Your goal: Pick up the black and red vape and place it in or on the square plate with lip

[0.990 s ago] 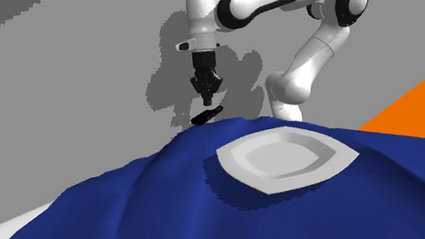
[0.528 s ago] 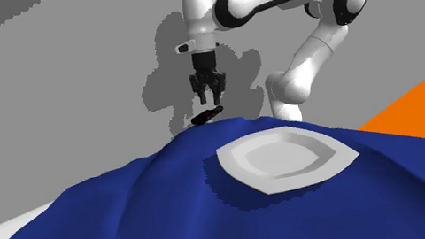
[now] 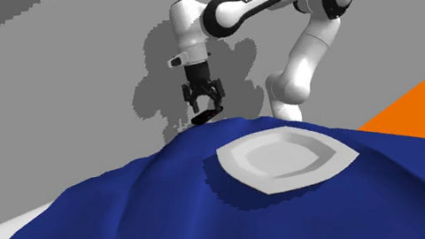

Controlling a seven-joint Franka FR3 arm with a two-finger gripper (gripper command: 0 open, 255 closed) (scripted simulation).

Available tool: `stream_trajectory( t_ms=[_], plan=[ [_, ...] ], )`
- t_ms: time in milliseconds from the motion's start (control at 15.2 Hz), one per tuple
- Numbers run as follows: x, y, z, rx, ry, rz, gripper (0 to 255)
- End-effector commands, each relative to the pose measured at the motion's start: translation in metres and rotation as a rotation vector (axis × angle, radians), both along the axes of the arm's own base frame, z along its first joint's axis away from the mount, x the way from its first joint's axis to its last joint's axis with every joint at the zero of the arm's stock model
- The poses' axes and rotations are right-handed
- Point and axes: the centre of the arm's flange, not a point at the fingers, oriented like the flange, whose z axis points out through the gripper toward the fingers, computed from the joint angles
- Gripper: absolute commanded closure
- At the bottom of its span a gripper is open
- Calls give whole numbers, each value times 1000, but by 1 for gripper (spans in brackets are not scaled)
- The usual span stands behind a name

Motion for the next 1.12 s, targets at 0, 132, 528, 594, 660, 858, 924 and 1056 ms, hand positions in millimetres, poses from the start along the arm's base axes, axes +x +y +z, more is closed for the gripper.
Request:
stream_trajectory(
  t_ms=[0, 132, 528, 594, 660, 858, 924, 1056],
  plan=[
    [1, -10, -12, -42, -18, 1, 0],
    [1, -10, -12, -42, -18, 1, 0],
    [1, -10, -12, -42, -18, 1, 0],
    [1, -8, -11, -42, -18, 0, 255],
    [3, -8, -12, -42, -18, 0, 255],
    [1, -8, -12, -42, -18, 0, 255],
    [0, -10, -13, -42, -18, 0, 255],
    [1, -8, -17, -42, -18, 0, 255]
  ],
)
